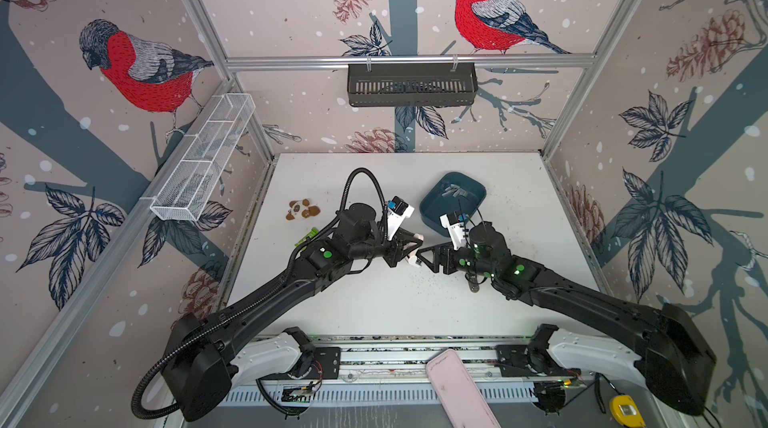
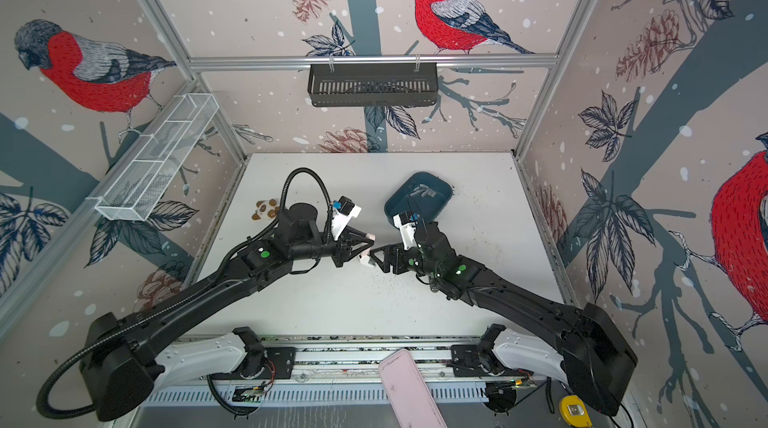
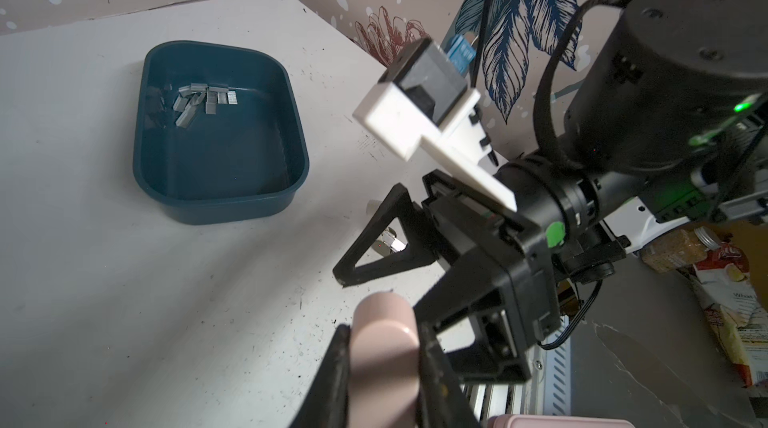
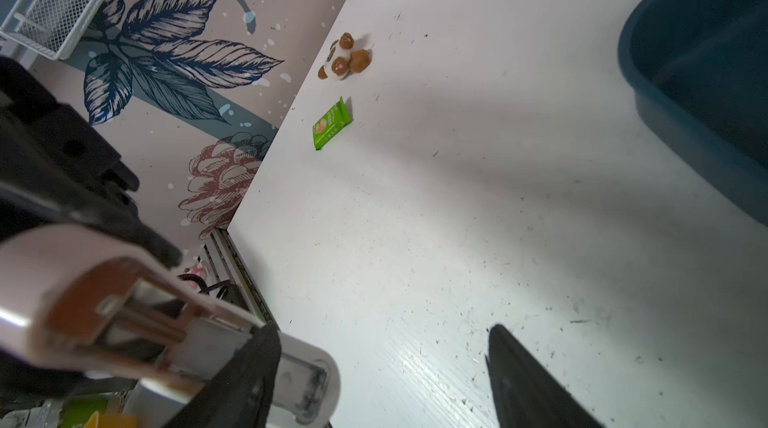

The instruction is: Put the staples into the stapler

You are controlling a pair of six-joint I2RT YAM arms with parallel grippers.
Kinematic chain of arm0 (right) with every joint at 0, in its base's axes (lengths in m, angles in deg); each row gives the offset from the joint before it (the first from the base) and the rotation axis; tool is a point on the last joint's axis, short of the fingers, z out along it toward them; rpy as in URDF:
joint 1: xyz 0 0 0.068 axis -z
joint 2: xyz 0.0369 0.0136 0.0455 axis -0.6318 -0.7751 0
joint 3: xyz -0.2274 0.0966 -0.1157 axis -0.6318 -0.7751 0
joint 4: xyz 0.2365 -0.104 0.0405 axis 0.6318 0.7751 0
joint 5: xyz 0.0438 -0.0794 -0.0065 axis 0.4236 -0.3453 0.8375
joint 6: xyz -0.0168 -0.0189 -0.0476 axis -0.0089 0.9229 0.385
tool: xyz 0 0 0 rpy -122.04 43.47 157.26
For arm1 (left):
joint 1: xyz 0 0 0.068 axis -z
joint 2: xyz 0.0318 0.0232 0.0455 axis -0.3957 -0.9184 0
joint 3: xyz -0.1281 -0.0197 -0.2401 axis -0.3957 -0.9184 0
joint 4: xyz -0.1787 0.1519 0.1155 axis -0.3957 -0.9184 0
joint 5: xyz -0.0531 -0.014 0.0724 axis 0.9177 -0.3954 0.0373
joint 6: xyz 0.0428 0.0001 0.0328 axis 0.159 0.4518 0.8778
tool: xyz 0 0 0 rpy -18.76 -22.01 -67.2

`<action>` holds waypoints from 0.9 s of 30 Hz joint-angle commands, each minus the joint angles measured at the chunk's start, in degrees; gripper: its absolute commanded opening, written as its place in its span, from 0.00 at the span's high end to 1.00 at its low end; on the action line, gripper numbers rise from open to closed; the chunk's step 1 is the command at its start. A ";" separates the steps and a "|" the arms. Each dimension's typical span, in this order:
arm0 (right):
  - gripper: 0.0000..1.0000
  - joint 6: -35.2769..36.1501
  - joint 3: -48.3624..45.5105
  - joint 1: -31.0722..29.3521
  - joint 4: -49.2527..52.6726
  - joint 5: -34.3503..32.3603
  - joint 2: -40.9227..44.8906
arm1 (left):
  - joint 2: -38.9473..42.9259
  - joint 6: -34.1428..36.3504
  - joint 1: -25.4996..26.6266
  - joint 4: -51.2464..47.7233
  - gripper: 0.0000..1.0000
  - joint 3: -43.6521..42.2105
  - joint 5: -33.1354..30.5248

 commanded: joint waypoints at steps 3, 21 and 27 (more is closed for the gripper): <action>0.21 2.52 -1.35 -0.02 -0.11 -0.53 2.71 | 0.19 -1.05 -1.44 4.35 0.91 0.58 4.22; 0.23 12.06 -5.73 4.22 -16.17 28.08 16.04 | 1.18 -4.57 -6.21 6.44 0.90 3.34 27.50; 0.31 11.18 -3.97 2.39 -22.04 29.53 11.62 | 1.23 -7.06 -6.21 9.45 0.90 3.26 30.27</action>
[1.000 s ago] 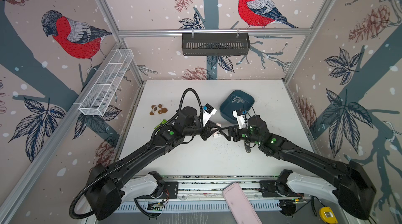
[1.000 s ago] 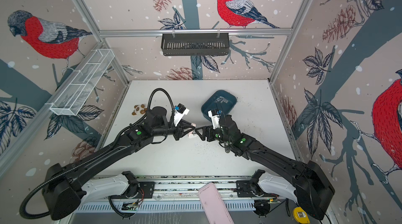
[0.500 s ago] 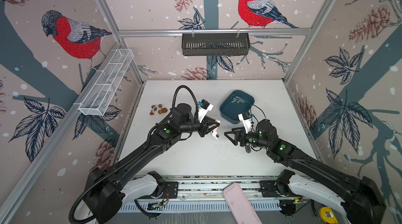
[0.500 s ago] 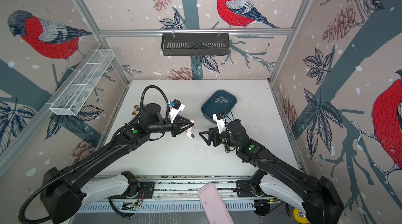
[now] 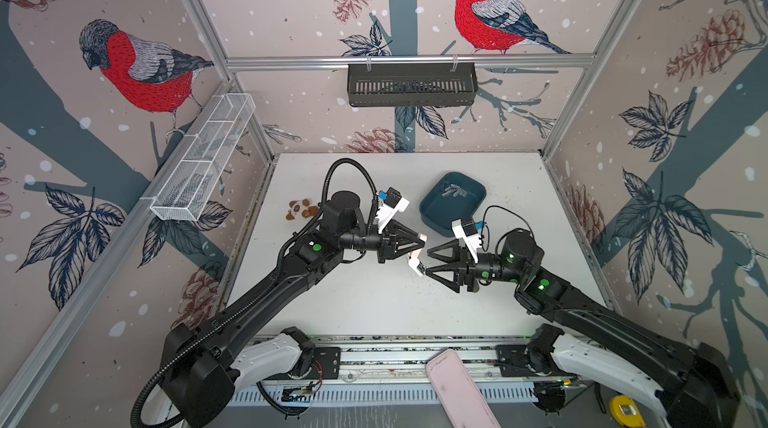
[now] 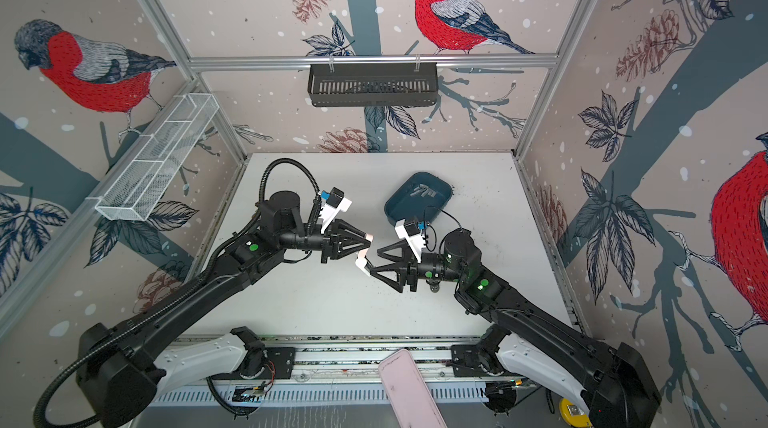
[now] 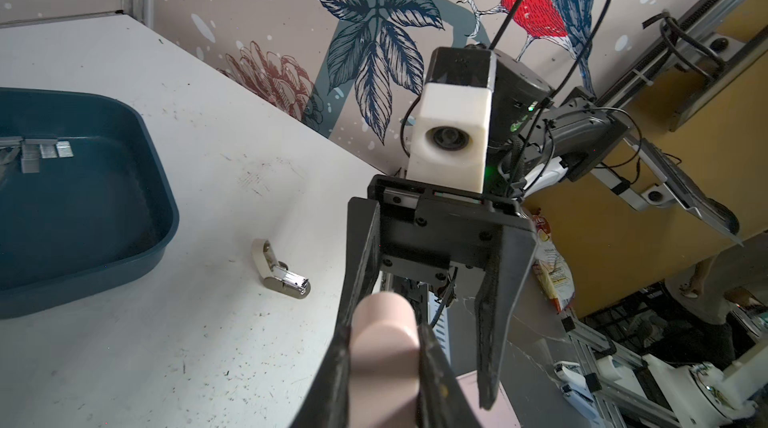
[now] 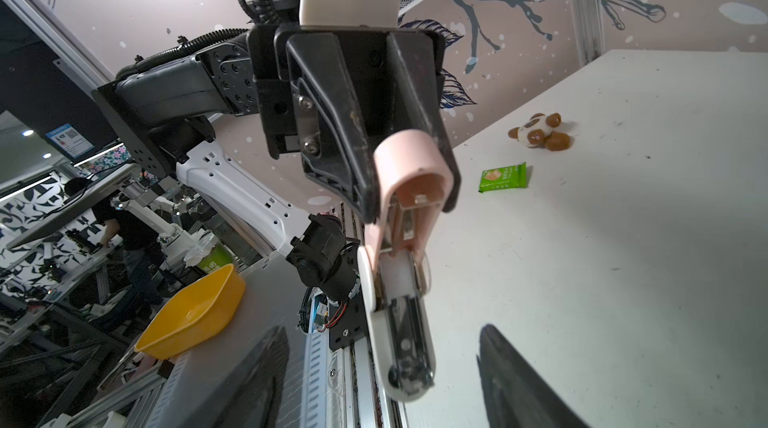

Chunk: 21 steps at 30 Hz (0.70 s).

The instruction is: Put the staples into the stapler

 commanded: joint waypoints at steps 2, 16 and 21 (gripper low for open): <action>0.34 -0.14 1.77 -1.35 -7.05 3.05 -2.47 | 0.05 -1.94 -0.07 5.33 0.90 0.48 4.08; 0.56 -2.04 2.72 -2.77 -12.02 2.07 -6.86 | -0.48 -3.60 0.02 9.44 0.90 -0.46 5.70; 0.69 -2.15 2.77 -2.78 -12.02 1.04 -7.47 | -0.31 -3.41 0.06 9.38 0.90 -0.49 5.53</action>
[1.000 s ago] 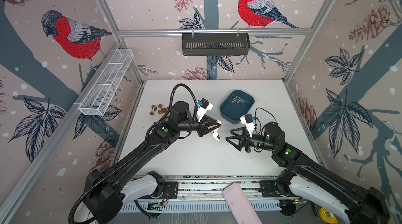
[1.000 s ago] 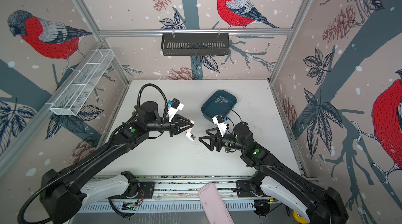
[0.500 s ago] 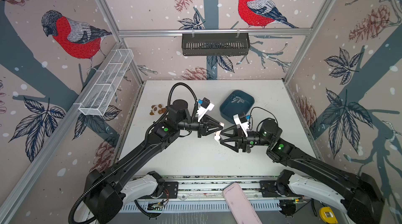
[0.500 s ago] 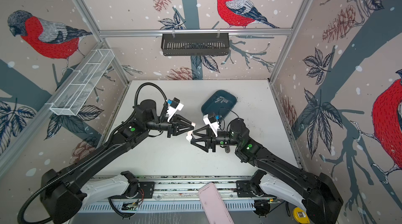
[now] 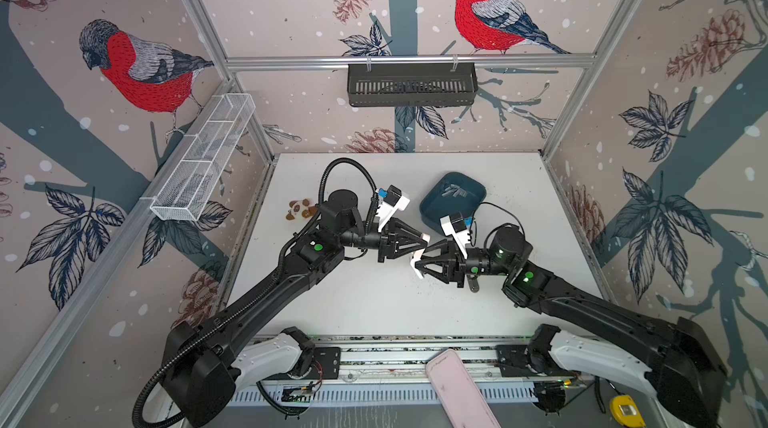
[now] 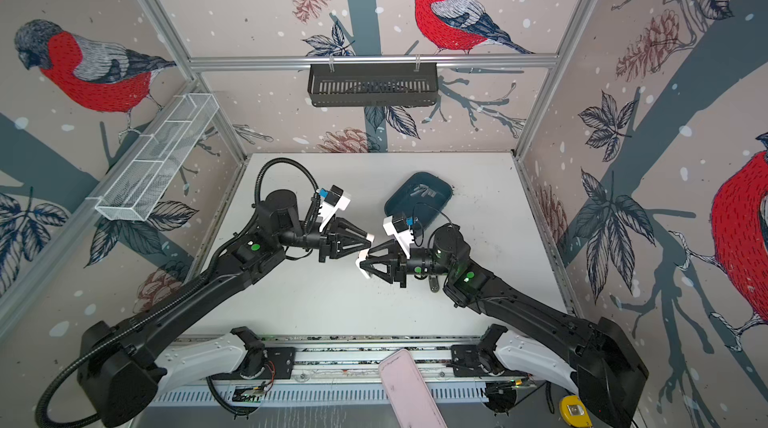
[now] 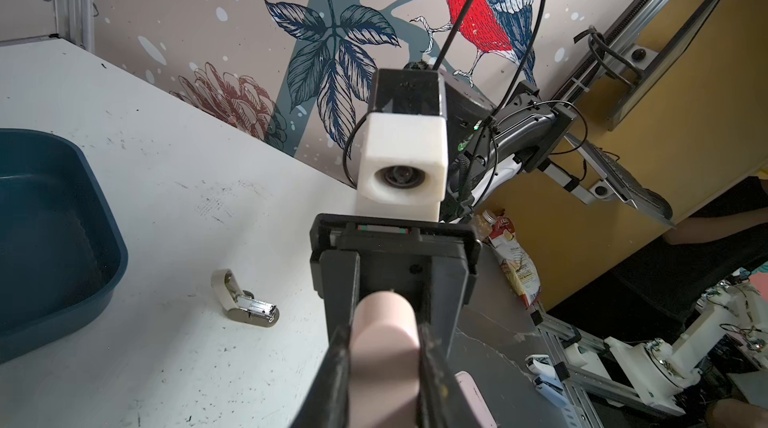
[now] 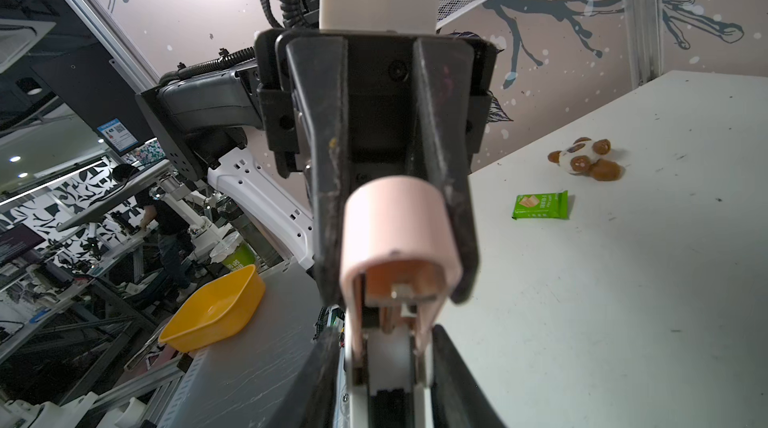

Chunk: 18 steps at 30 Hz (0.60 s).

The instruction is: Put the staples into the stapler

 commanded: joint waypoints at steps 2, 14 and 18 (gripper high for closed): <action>0.73 -0.56 0.32 -0.12 -3.14 -0.90 -0.22 | 0.21 0.35 0.05 2.84 0.90 -0.18 0.33; 0.81 1.95 -0.68 -0.11 3.56 -6.41 0.93 | 1.11 4.21 -0.20 -4.23 0.20 0.49 -7.40; 0.81 3.87 -0.55 -0.30 11.69 -12.62 2.51 | 3.37 6.42 -0.57 -9.83 0.02 0.88 -16.36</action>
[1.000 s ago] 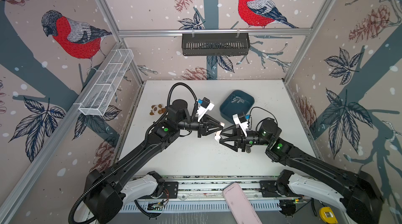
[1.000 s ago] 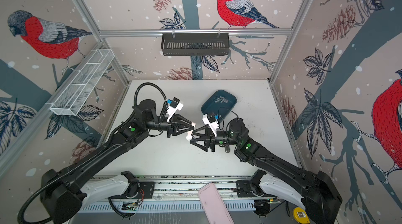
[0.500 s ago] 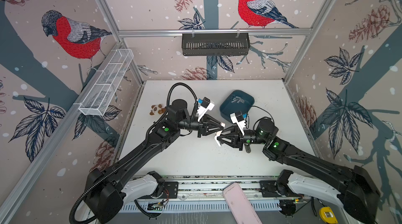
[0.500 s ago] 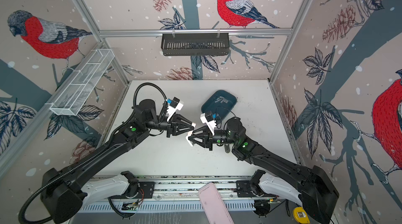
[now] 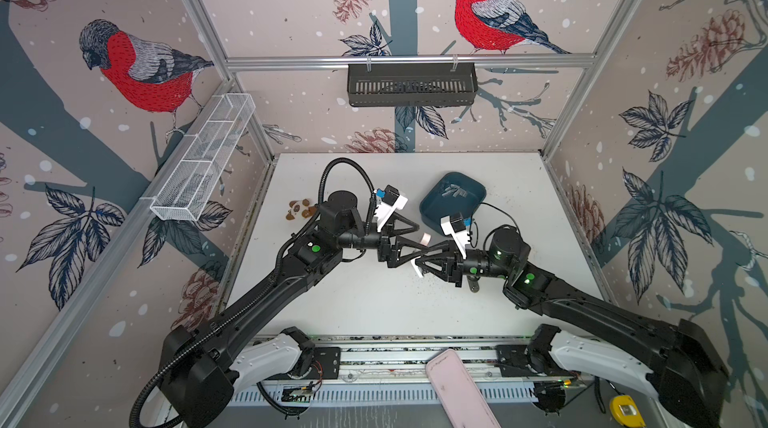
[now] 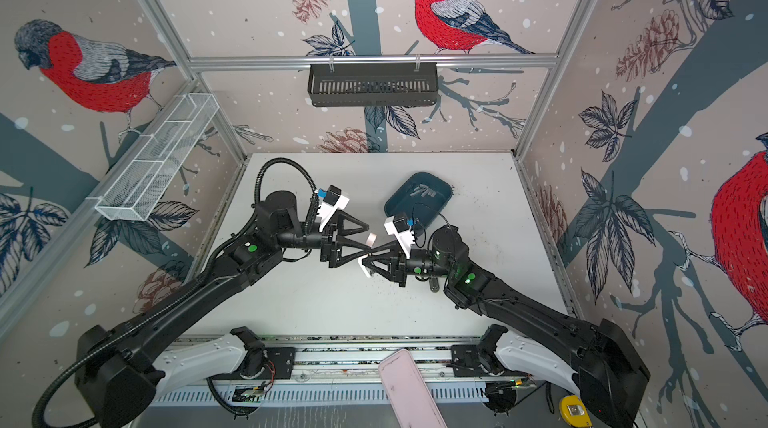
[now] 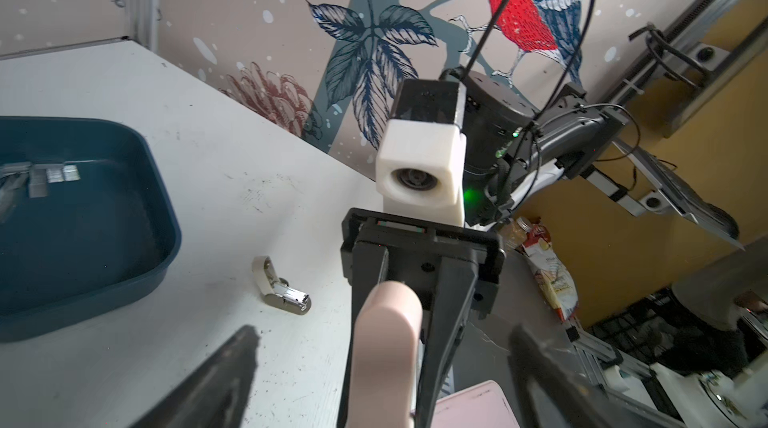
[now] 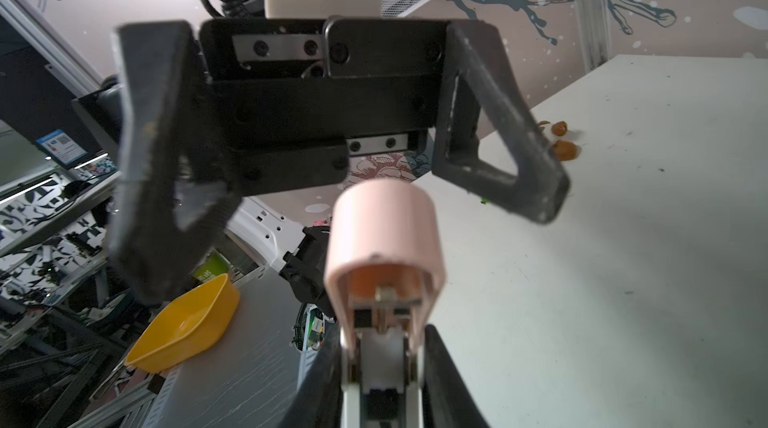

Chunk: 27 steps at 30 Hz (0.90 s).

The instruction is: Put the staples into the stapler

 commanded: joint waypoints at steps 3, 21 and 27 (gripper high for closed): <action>0.81 3.59 0.94 -0.87 13.42 -12.00 2.87 | 3.81 6.15 -0.44 -8.61 0.02 0.53 -13.27; 0.81 -2.94 3.55 -5.68 34.86 -40.54 -2.93 | 13.16 4.06 -0.42 -8.59 0.02 -6.17 -24.55; 0.80 -3.96 4.89 -7.82 38.29 -44.77 -8.24 | 11.85 0.61 -0.31 -6.05 0.02 -9.55 -23.39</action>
